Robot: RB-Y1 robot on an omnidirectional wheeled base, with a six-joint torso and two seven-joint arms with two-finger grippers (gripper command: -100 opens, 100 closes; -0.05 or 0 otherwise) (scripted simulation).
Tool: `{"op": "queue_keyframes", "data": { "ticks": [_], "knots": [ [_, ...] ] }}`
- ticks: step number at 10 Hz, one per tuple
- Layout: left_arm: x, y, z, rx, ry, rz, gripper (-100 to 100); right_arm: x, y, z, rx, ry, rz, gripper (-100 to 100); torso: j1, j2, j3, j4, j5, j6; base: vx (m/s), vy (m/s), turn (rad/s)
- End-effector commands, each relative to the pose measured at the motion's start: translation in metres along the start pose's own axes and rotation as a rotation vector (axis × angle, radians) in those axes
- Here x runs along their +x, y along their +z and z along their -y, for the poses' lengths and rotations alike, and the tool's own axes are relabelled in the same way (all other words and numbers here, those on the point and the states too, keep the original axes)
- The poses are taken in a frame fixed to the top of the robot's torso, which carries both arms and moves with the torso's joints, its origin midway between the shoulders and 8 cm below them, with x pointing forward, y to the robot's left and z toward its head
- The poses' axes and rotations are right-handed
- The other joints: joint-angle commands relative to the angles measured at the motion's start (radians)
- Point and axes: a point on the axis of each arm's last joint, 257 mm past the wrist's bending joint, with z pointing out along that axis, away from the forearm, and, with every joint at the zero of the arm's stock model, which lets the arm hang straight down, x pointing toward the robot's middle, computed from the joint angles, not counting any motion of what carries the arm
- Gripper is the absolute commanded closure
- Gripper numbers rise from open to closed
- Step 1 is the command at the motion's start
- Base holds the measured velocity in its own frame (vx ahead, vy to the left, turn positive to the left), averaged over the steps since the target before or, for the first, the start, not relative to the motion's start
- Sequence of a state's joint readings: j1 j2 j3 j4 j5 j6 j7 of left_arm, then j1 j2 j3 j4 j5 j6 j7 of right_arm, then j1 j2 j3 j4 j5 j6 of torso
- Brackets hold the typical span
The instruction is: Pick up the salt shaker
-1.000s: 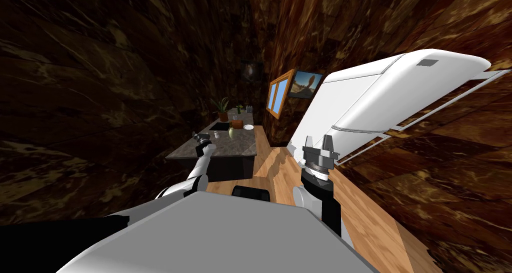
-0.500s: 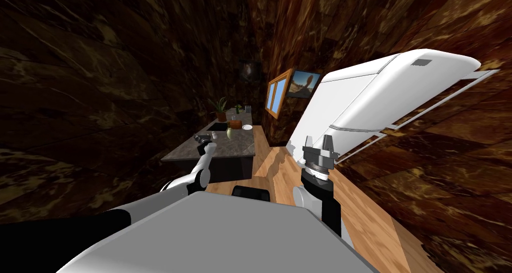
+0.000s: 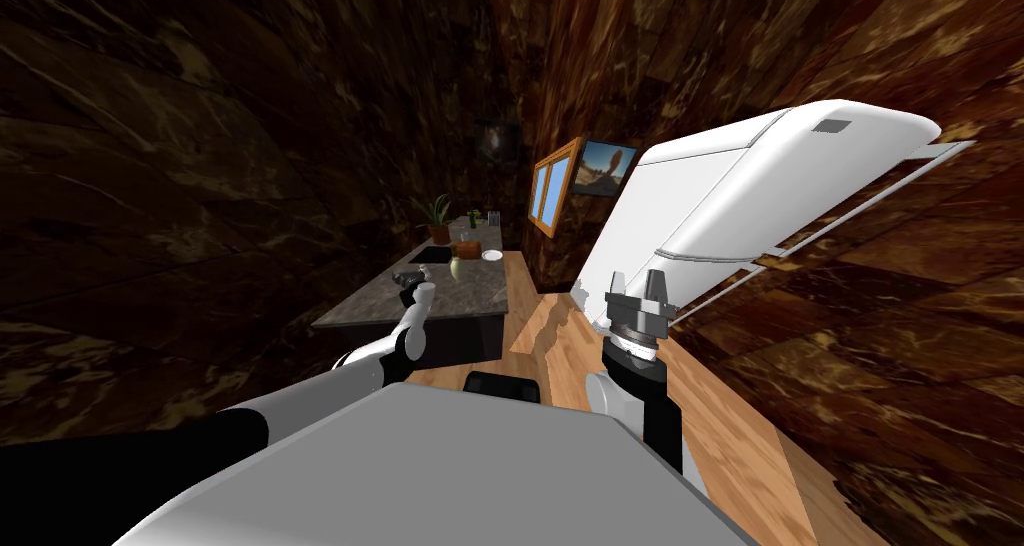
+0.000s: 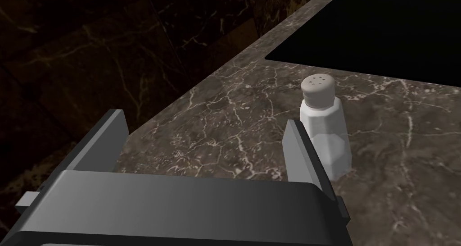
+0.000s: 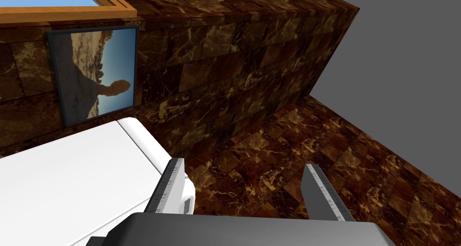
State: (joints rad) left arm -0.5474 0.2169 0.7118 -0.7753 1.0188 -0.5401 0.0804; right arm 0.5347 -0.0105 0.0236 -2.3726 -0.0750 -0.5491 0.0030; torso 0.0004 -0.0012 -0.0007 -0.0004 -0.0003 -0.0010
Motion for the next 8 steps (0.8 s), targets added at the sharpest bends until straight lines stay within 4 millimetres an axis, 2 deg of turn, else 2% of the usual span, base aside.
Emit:
{"op": "queue_keyframes", "data": {
  "ticks": [1, 5, 8],
  "knots": [
    [-0.002, 0.002, -0.008, 0.002, -0.062, 0.043, -100, 0.0, 0.0, 0.0, 0.0, 0.0, 0.0, 0, 0.0, 0.0, 0.0, 0.0, 0.0, 0.0, 0.029, 0.008, -0.023],
    [-0.024, -0.002, -0.029, -0.018, -0.139, 0.145, -100, 0.0, 0.0, 0.0, 0.0, 0.0, 0.0, 0, 0.001, -0.001, -0.001, 0.0, 0.0, 0.0, 0.035, 0.018, -0.028],
    [-0.035, -0.008, -0.052, -0.031, -0.242, 0.246, -100, 0.0, 0.0, 0.0, 0.0, 0.0, 0.0, 0, 0.003, -0.001, -0.001, 0.0, 0.001, 0.0, 0.047, 0.052, -0.018]
  ]
}}
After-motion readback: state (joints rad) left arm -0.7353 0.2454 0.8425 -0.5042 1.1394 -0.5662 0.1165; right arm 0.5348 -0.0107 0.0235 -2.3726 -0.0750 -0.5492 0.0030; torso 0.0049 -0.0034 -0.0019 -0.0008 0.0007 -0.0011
